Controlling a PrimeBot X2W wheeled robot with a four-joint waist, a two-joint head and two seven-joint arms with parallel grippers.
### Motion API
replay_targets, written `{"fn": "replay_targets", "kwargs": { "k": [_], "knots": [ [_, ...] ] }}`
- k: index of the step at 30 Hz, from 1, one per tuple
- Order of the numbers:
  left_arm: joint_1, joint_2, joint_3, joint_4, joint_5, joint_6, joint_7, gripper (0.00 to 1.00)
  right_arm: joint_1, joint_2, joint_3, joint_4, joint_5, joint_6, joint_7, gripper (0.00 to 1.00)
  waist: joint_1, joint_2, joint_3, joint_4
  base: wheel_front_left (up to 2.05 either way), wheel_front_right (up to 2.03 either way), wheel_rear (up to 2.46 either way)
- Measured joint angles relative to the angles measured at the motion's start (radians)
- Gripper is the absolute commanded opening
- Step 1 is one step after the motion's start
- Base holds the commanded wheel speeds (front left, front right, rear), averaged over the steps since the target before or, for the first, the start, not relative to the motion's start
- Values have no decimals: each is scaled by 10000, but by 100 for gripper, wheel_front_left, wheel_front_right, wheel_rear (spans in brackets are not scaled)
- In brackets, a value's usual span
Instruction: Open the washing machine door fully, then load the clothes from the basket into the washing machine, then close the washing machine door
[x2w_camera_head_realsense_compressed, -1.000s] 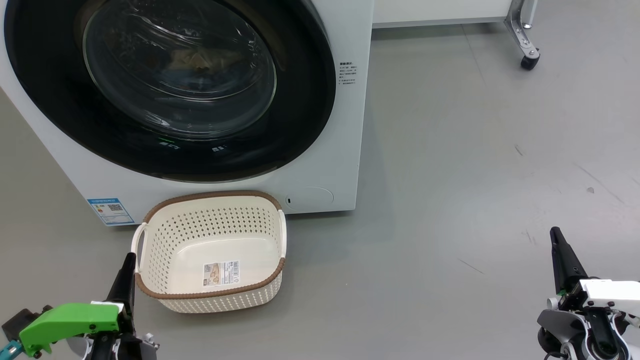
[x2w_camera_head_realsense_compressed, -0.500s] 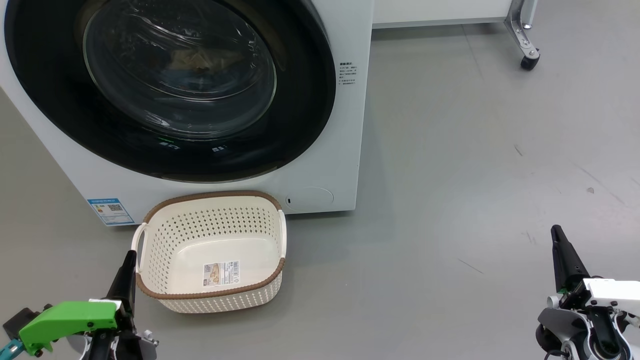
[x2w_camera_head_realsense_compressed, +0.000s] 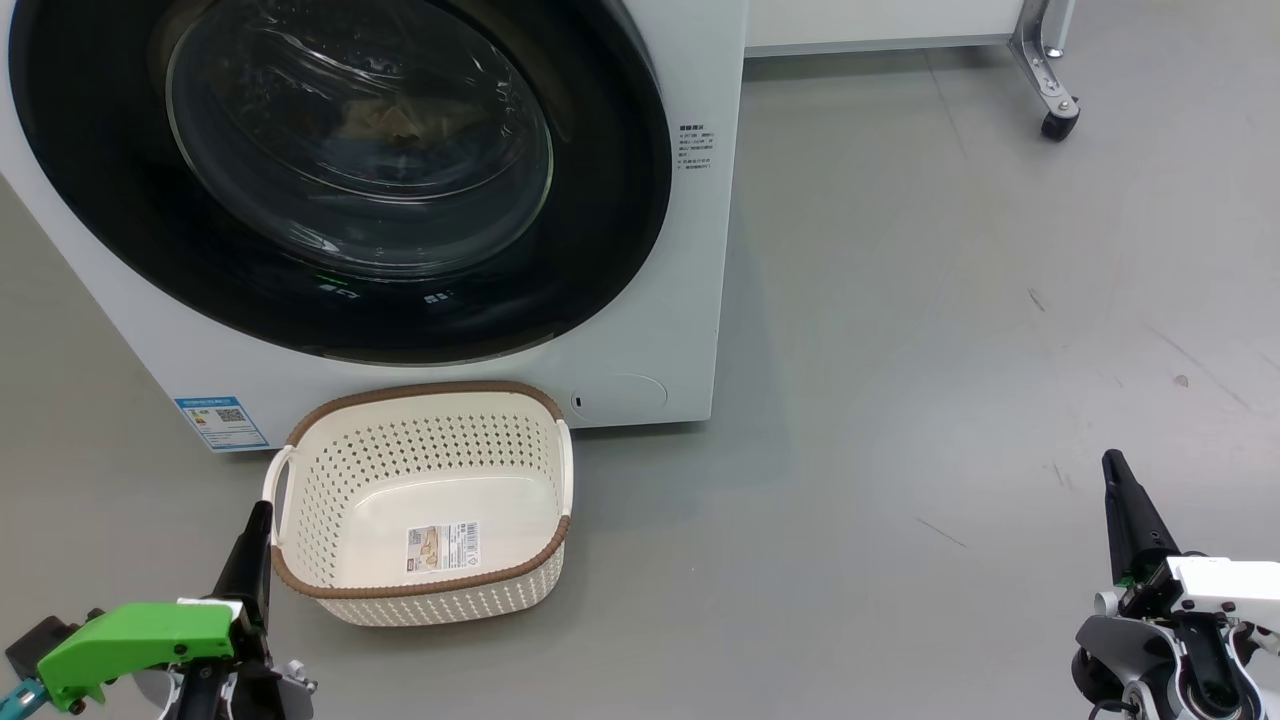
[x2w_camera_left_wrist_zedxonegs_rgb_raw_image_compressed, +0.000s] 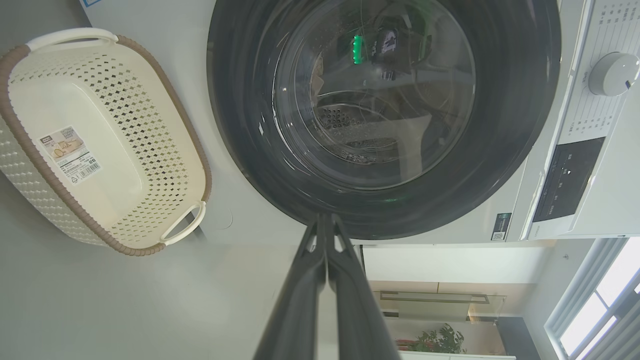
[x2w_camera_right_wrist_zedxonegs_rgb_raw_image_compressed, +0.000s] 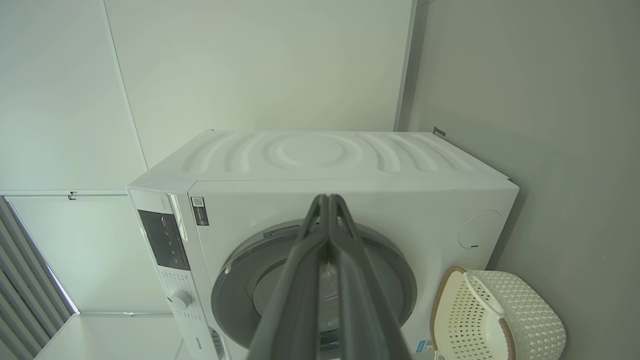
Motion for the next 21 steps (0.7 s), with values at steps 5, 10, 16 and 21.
{"fn": "replay_targets", "kwargs": {
  "k": [5,10,16,21],
  "knots": [
    [-1,0,2,0,0,0,0,0,-1,0,-2,-2,-2,0,0,0,0,0,0,0,0,0,0],
    [-1,0,4,2,0,0,0,0,-1,0,-4,-4,0,0,0,0,0,0,0,0,0,0,0],
    [-1,0,6,4,0,0,0,0,-2,0,-6,-4,0,0,0,0,0,1,0,0,0,0,0],
    [-1,0,6,4,0,0,0,0,-2,0,-8,-6,-2,0,2,0,0,0,0,0,0,0,0]
  ]
}}
